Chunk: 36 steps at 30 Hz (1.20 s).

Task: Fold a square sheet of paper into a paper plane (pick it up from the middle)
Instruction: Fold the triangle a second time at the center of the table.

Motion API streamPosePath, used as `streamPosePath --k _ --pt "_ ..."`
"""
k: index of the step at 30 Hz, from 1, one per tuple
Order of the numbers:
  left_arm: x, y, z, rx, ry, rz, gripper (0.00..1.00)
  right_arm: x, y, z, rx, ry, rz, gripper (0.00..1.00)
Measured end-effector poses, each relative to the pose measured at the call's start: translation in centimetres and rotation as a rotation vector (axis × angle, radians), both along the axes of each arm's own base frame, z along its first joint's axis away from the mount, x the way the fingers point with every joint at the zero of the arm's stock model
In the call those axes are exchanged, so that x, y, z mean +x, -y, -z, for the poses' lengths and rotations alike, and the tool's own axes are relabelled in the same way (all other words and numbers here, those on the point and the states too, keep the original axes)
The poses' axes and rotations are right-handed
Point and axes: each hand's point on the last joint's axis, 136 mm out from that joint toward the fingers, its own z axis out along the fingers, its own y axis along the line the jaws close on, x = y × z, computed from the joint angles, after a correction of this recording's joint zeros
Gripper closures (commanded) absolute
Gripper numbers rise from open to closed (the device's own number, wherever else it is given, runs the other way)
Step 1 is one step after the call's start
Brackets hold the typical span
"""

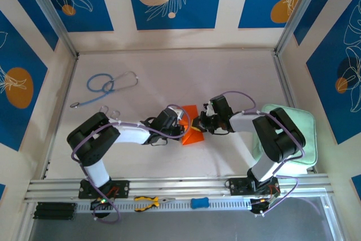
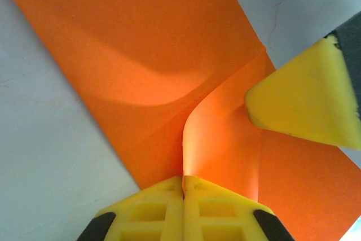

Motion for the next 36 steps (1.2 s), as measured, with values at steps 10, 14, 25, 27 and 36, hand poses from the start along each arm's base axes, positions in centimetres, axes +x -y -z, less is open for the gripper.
streamPosePath --k 10,14,25,27,36 --pt "0.0 0.0 0.0 0.001 -0.001 0.0 0.95 -0.3 0.4 1.8 -0.051 -0.023 0.015 1.0" --pt "-0.2 -0.2 -0.1 0.012 -0.009 0.0 0.81 -0.3 0.3 1.8 -0.052 -0.019 0.015 1.0" --pt "-0.4 -0.6 -5.6 -0.048 0.021 -0.029 0.8 -0.3 0.3 1.8 -0.05 -0.014 0.015 1.0" --pt "-0.5 -0.3 -6.6 -0.079 0.023 -0.018 0.89 -0.3 0.3 1.8 -0.05 -0.014 0.015 1.0" --pt "-2.5 3.1 -7.2 -0.198 -0.11 0.11 1.0 -0.3 0.4 1.8 -0.051 -0.009 0.018 1.0"
